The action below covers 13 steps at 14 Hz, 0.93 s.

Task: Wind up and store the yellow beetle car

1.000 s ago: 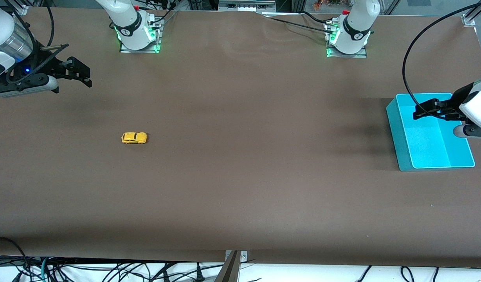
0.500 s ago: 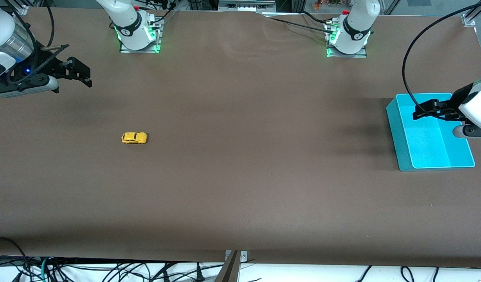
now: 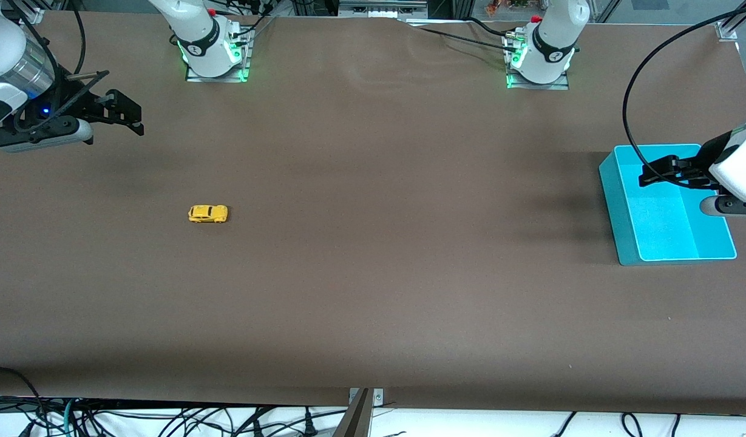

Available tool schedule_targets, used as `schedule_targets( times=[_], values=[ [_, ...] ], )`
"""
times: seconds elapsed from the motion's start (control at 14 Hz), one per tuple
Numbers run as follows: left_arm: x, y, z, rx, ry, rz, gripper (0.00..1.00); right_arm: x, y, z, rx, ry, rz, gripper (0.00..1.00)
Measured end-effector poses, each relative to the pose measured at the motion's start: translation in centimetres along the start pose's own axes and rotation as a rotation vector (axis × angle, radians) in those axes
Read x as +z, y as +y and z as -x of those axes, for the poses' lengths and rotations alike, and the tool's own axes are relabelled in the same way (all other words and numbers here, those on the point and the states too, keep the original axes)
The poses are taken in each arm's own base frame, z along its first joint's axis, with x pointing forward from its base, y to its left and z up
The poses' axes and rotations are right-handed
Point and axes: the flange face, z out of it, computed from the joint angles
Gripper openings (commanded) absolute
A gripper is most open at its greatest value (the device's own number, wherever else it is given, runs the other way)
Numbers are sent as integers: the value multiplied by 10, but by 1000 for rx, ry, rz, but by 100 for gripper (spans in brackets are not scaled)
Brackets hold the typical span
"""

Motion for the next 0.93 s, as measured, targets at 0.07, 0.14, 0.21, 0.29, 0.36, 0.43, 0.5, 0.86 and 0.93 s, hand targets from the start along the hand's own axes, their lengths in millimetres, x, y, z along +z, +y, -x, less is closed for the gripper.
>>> schedule_targets(
  times=[0.07,0.14,0.21,0.29,0.36,0.43,0.5,0.86,0.93],
  values=[
    [0,0,0,0,0,0,100,0,0,0,0,-1,0,100],
    [0,0,0,0,0,0,100,0,0,0,0,-1,0,100],
    [0,0,0,0,0,0,100,0,0,0,0,-1,0,100],
    [0,0,0,0,0,0,100,0,0,0,0,-1,2,100],
    [0,0,0,0,0,0,100,0,1,0,0,-1,3,100],
    [0,0,0,0,0,0,100,0,1,0,1,-1,3,100],
    [0,0,0,0,0,0,100,1,1,0,1,-2,4,100],
    [0,0,0,0,0,0,100,3,1,1,1,-8,5,100],
    [0,0,0,0,0,0,100,7,1,1,1,-15,5,100]
  ],
)
